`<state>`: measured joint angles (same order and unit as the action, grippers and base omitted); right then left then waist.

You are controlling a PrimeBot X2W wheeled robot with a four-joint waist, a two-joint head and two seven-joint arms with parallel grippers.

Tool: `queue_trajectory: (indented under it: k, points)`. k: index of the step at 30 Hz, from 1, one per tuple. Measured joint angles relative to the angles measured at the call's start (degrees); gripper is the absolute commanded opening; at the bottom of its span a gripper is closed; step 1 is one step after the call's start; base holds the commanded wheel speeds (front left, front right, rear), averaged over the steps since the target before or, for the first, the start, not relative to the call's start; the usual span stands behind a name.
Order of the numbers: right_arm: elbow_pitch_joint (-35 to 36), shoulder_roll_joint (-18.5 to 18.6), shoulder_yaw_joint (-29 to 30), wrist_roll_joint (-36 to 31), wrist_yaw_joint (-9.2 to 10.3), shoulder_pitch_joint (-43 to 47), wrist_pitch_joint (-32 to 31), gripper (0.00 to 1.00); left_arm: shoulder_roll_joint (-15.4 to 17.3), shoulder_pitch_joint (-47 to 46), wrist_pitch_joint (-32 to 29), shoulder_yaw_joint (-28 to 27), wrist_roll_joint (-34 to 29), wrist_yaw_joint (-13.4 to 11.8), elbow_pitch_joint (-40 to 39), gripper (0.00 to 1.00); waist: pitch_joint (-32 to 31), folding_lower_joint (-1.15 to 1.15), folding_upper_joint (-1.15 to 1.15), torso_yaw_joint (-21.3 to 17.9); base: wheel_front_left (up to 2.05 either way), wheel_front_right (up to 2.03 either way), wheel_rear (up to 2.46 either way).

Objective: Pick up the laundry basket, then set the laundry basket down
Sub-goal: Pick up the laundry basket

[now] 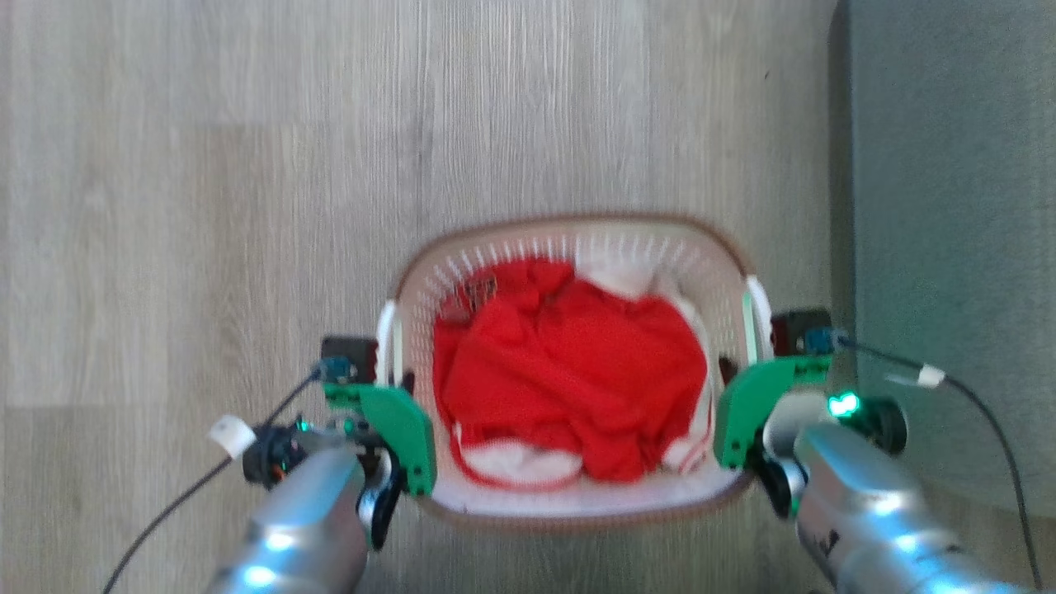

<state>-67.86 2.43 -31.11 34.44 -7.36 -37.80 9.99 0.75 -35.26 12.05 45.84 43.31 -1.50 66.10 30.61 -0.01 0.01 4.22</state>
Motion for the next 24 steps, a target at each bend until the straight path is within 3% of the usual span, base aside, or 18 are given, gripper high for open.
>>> queue_trajectory:
  k: [12,24]
  points:
    - [-2.1,-0.11,-6.37,8.49,0.0,7.72,-6.17,0.0,-0.07,6.75,-7.53,5.9,4.69,1.56,1.69,0.0,-13.89,0.0,0.0,-0.26,0.0,0.0,0.0]
    - [-2.45,-0.33,-11.28,13.69,0.0,13.95,-8.4,0.0,-0.07,12.74,-9.04,8.98,7.23,2.59,3.44,0.0,-24.36,0.0,0.0,-0.22,0.0,0.0,0.0]
